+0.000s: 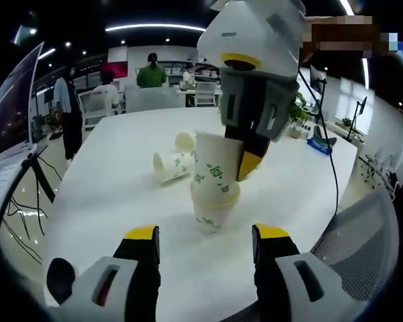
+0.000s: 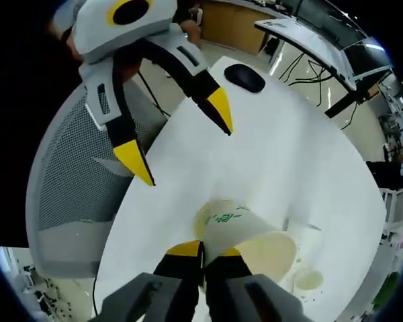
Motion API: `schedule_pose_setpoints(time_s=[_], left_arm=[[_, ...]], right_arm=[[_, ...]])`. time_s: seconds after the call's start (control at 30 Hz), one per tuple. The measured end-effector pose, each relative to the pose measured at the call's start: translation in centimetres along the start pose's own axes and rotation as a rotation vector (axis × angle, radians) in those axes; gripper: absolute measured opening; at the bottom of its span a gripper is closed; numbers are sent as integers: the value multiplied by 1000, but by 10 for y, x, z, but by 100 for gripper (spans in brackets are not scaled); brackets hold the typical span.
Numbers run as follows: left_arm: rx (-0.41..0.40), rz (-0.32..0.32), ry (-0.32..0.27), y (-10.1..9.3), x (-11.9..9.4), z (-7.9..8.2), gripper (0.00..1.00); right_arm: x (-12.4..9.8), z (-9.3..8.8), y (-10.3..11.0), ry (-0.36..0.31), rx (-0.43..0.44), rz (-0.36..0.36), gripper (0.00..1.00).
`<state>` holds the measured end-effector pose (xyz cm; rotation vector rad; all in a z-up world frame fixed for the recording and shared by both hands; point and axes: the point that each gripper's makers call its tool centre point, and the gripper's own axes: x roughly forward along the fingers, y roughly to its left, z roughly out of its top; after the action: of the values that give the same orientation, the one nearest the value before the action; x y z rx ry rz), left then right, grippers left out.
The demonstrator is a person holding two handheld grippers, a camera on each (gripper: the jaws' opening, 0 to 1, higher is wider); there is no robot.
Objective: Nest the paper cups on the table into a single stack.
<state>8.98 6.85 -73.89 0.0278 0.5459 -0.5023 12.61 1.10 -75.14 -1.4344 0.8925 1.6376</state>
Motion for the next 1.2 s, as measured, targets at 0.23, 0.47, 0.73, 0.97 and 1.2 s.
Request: schedule_pose_setpoints(time_s=[0.23, 0.47, 0.73, 0.97, 1.2], left_arm=[[-1, -2, -9, 1, 0, 2, 54], [-3, -3, -14, 3, 0, 3, 54], [-6, -5, -21, 3, 1, 4, 54], [-10, -8, -19, 5, 2, -1, 54], [-12, -7, -23, 5, 2, -2, 54]], right_arm=[[2, 0, -2, -1, 14, 1, 0], [-2, 5, -2, -9, 28, -7, 0], [-1, 2, -1, -2, 35, -4, 0], [-1, 2, 1, -4, 43, -6, 2], [-2, 2, -1, -4, 42, -14, 3]])
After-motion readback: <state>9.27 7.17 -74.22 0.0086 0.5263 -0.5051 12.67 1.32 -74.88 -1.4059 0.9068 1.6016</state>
